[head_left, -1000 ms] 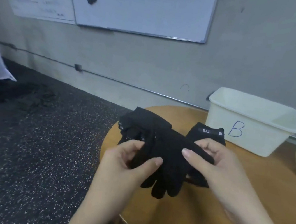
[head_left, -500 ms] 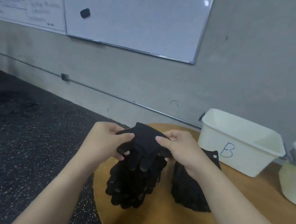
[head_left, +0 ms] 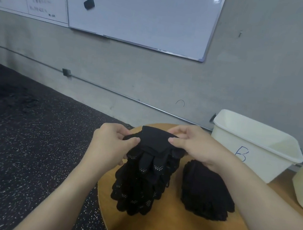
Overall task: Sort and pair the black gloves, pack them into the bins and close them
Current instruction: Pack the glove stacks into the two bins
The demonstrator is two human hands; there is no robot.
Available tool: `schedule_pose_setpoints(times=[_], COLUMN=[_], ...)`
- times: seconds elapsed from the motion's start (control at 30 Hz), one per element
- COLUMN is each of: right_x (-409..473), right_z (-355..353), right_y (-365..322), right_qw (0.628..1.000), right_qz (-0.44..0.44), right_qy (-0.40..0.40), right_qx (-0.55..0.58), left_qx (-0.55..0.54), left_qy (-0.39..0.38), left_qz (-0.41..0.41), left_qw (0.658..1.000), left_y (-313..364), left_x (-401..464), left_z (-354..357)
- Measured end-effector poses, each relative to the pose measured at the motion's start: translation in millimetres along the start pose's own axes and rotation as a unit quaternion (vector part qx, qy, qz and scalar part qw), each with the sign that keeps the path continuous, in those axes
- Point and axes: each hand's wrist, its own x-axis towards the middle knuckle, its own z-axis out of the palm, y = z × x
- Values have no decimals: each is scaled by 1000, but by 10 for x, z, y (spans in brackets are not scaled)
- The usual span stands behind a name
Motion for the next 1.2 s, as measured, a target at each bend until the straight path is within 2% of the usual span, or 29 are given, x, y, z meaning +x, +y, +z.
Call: schedule_pose_setpoints(times=[0.13, 0.23, 0.3, 0.4, 0.53, 0.8, 1.03, 1.2], right_x=[-67, -230, -368, -616, -972, -1844, -2601, -2893], right_z=[-102, -276, -477, -814, -1140, -1748, -2347, -2736], right_y=[74, 108, 135, 234, 413, 724, 1099, 1440], right_qw=[1000, 997, 994, 993, 989, 979, 958, 947], right_qz=[-18, -24, -26, -17, 4, 75, 138, 169], right_qy=[7, 26, 49, 87, 118, 161, 200, 213], right_qx=[-13, -64, -90, -75, -94, -104, -150, -173], left_qx=[17, 99, 165, 262, 350, 336, 373, 380], left_qy=[0, 21, 56, 98, -1, -110, -174, -197], left_qz=[3, 16, 54, 157, 200, 306, 346, 417], left_qw=[1000, 995, 983, 947, 915, 884, 843, 802], left_y=[36, 101, 164, 330, 565, 1022, 1429, 1639], left_x=[-37, -115, -190, -258, -336, -768, -1061, -1101], left_z=[16, 18, 38, 125, 357, 1121, 1884, 2478])
